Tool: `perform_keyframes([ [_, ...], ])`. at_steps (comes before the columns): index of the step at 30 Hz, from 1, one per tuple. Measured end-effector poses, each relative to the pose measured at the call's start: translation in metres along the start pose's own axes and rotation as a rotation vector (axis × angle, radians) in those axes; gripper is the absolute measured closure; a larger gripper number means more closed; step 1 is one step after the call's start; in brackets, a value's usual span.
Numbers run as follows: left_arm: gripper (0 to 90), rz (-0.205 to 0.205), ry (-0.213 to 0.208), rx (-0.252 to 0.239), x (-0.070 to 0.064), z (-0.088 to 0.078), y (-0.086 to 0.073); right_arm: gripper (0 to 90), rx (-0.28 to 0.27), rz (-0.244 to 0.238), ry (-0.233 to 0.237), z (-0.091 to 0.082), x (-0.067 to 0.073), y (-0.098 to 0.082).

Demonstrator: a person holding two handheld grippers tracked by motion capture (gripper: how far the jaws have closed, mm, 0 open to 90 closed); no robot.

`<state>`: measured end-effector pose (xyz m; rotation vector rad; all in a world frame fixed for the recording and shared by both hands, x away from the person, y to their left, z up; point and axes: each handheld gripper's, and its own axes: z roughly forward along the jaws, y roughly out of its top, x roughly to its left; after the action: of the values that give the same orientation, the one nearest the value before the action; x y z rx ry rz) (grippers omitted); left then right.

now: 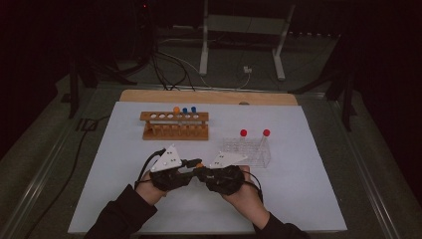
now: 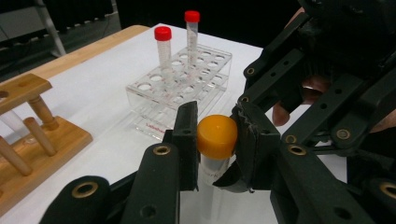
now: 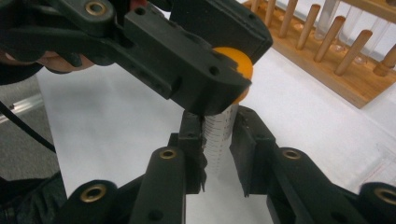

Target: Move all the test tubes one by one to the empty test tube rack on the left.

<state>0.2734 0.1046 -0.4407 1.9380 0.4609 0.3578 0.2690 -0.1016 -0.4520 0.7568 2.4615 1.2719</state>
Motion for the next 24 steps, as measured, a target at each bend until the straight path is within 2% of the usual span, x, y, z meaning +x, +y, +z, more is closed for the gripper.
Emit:
perform_keyframes([
  [4,72.1,-0.008,0.038,0.002,0.008,-0.005,0.002,57.7,-0.029,0.011,-0.015,-0.006,-0.002,0.001],
  [8,72.1,-0.012,0.101,0.001,0.021,-0.011,0.003,43.6,-0.063,0.008,-0.028,-0.015,-0.004,0.003],
  [11,72.1,-0.021,0.156,0.0,0.034,-0.018,0.006,32.2,-0.088,0.014,-0.043,-0.021,-0.005,0.004],
  [16,72.1,-0.037,0.222,-0.009,0.057,-0.028,0.018,13.3,-0.122,0.015,-0.073,-0.027,-0.007,0.006],
  [21,72.1,-0.03,0.285,-0.013,0.075,-0.034,0.029,4.2,-0.139,0.044,-0.078,-0.03,-0.011,0.006],
  [24,72.1,-0.036,0.32,-0.015,0.086,-0.033,0.033,1.6,-0.138,0.056,-0.081,-0.03,-0.013,0.006],
])
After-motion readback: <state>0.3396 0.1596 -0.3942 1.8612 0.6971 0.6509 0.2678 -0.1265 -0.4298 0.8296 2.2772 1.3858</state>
